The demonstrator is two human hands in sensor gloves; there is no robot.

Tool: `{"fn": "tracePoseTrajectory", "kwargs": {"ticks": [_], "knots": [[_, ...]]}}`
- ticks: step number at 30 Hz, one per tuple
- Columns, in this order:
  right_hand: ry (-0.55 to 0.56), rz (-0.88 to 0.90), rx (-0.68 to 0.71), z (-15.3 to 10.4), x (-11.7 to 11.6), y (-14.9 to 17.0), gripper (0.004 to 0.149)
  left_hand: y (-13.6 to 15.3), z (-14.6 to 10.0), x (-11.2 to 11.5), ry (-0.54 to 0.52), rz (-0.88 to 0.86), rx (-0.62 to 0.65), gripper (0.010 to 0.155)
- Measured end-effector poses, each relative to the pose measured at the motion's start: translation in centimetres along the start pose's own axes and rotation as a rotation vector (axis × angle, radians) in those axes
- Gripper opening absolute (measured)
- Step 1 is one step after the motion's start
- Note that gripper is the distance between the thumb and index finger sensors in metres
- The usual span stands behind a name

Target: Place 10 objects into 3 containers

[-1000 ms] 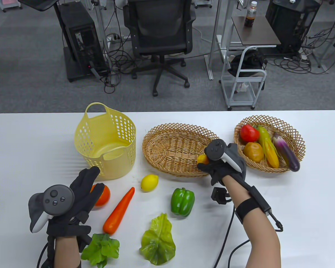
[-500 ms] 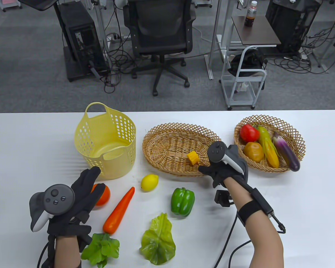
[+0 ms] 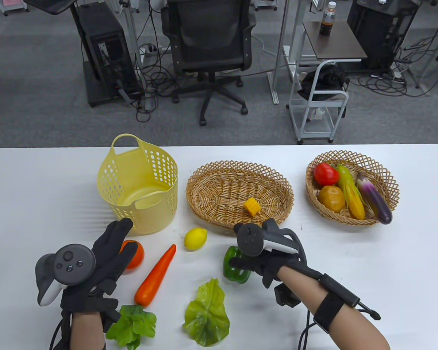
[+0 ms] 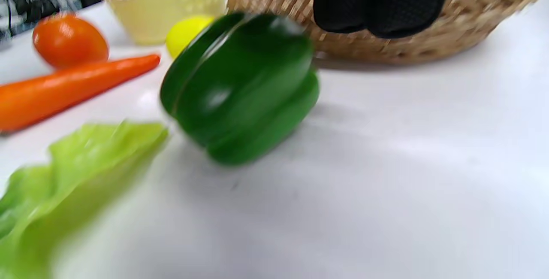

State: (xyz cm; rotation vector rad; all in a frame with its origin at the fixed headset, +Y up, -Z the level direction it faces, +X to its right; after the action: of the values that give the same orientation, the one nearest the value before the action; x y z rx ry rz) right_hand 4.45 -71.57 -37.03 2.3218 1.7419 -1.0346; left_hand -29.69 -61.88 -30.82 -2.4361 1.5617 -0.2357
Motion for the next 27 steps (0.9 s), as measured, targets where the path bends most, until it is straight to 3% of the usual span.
{"fn": "tracePoseTrajectory", "kwargs": {"ticks": [6,12,18,21,27], "knots": [[-0.092,-0.106,-0.061,1.3,-2.8,-0.4,0.097,-0.4,-0.6,-0.7,-0.031,-0.014,0.027,0.074],[-0.082,-0.161,-0.1,1.9,-3.9,0.0,0.106,-0.5,-0.8,-0.9,-0.038,-0.03,0.043,0.074],[0.01,-0.161,-0.067,1.9,-4.2,-0.1,0.107,-0.7,-0.7,-0.9,-0.031,-0.035,0.06,0.074],[0.145,-0.194,-0.021,1.8,-4.4,-0.5,0.107,-0.8,-0.8,-0.8,-0.032,-0.04,0.073,0.075],[0.2,-0.12,0.016,1.0,-3.2,-0.3,0.107,-0.9,-0.8,-0.8,-0.032,-0.035,0.069,0.075]]}}
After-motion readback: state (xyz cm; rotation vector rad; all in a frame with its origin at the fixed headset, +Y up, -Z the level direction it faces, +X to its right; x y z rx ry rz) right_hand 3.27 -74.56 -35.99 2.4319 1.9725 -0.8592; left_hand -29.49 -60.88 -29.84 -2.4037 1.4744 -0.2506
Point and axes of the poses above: the tracker on the back of each hand, its own y axis roughly to the little-finger side, its own z axis roughly from the wrist to the fingertips, x = y × z, the point moved 3 cm from there along z, roughly from the wrist to the fingertips, and after that the axes turned 10 degrees about z, right-handed, at the moved point
